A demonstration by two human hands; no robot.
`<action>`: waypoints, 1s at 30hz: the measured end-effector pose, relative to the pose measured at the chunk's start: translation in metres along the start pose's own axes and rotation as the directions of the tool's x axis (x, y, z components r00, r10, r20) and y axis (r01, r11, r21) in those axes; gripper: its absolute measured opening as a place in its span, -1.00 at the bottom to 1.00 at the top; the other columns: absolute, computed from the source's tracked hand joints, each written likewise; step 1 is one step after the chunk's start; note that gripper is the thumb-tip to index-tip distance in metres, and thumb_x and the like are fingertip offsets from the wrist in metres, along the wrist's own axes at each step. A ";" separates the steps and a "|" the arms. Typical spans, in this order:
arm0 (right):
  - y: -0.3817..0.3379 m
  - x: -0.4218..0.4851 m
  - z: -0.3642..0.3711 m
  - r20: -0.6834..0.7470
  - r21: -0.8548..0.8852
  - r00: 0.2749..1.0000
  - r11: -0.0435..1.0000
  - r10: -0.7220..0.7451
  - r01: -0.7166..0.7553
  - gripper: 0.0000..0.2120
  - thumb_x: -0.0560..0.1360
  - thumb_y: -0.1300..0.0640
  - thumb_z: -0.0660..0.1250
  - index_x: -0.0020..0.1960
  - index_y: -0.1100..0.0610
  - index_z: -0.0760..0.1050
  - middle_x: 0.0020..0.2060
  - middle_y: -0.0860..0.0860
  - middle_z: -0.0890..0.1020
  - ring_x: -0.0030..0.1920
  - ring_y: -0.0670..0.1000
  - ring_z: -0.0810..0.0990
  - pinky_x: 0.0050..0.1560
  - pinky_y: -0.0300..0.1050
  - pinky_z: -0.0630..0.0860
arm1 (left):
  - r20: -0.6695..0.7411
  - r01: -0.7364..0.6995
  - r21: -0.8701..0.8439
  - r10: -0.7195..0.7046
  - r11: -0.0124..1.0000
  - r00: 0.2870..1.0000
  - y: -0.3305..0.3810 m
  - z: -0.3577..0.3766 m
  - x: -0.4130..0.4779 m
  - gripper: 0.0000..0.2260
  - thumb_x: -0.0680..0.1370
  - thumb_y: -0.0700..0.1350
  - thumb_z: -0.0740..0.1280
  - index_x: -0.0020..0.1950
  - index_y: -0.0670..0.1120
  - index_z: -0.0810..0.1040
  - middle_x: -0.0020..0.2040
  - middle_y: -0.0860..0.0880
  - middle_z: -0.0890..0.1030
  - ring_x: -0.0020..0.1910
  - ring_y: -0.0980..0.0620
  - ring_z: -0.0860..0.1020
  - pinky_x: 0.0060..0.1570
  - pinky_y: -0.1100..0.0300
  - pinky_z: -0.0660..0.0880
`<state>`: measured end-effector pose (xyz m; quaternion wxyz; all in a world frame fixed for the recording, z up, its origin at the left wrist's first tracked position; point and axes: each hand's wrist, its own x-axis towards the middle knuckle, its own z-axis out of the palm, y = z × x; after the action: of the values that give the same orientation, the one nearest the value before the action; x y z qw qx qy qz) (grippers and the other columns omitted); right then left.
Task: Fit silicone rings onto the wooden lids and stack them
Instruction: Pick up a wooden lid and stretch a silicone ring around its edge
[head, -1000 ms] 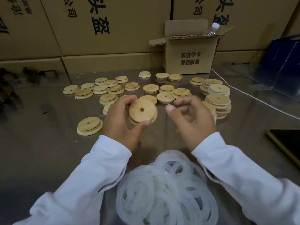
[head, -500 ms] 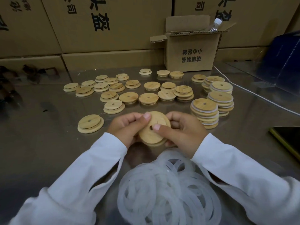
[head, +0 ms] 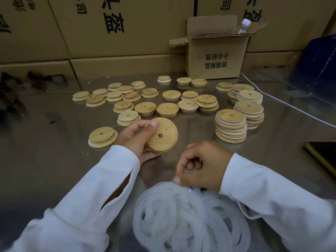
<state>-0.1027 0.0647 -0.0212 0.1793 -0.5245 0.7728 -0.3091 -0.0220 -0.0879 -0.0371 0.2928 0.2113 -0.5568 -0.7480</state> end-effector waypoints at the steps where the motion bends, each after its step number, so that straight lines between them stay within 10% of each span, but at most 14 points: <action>1: 0.000 0.000 -0.001 0.010 0.024 1.000 1.000 -0.010 0.010 -0.91 0.28 0.00 0.50 -0.28 -0.02 0.62 -0.35 -0.10 0.47 -0.39 -0.16 0.39 -0.25 -0.26 0.41 | 0.027 -0.003 0.002 0.003 1.000 1.000 0.000 0.000 0.000 -0.88 0.36 -0.07 0.38 -0.39 0.02 0.59 -0.34 0.04 0.65 -0.33 0.10 0.64 -0.40 0.11 0.57; 9: -0.004 0.000 -0.004 0.033 0.128 0.999 0.992 -0.005 0.001 -0.86 0.34 0.13 0.47 -0.34 -0.05 0.57 -0.35 -0.11 0.49 -0.37 -0.16 0.39 -0.27 -0.29 0.40 | 0.052 0.033 0.003 -0.034 0.999 0.998 0.000 0.003 -0.004 -0.94 0.47 -0.12 0.31 -0.19 -0.09 0.51 -0.34 -0.02 0.64 -0.35 0.00 0.65 -0.42 0.10 0.58; 16: -0.003 0.005 -0.015 -0.424 0.360 0.906 0.919 0.008 0.160 -0.82 0.40 0.27 0.39 -0.28 0.02 0.53 -0.35 -0.03 0.58 -0.31 -0.13 0.50 -0.20 -0.31 0.48 | 0.094 0.107 0.009 -0.108 0.994 0.990 0.003 0.009 -0.008 -0.91 0.51 -0.12 0.28 -0.16 -0.11 0.51 -0.24 -0.12 0.62 -0.35 -0.06 0.64 -0.40 0.02 0.60; 24: -0.002 0.011 -0.007 -0.550 0.490 0.820 0.856 0.154 0.168 -0.81 0.38 0.26 0.41 -0.31 0.00 0.55 -0.39 -0.11 0.60 -0.35 -0.21 0.54 -0.25 -0.42 0.49 | 0.213 0.217 0.034 -0.219 0.976 0.952 0.005 0.020 -0.015 -0.63 0.35 0.15 0.26 0.00 -0.07 0.55 -0.06 -0.17 0.63 -0.27 -0.06 0.66 -0.40 0.05 0.60; 30: 0.000 0.011 -0.005 -0.555 0.452 0.816 0.882 0.159 0.135 -0.84 0.38 0.21 0.42 -0.26 -0.04 0.54 -0.35 -0.06 0.59 -0.34 -0.21 0.52 -0.25 -0.41 0.49 | 0.284 0.142 0.103 -0.166 0.985 0.944 0.003 0.019 -0.020 -0.84 0.49 -0.12 0.26 0.01 -0.11 0.56 -0.09 -0.14 0.64 -0.22 -0.01 0.66 -0.32 0.12 0.62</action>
<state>-0.1098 0.0560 -0.0165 0.0606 -0.3409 0.6947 -0.6304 -0.0187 -0.0610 -0.0291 0.1394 0.1532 -0.6056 -0.7683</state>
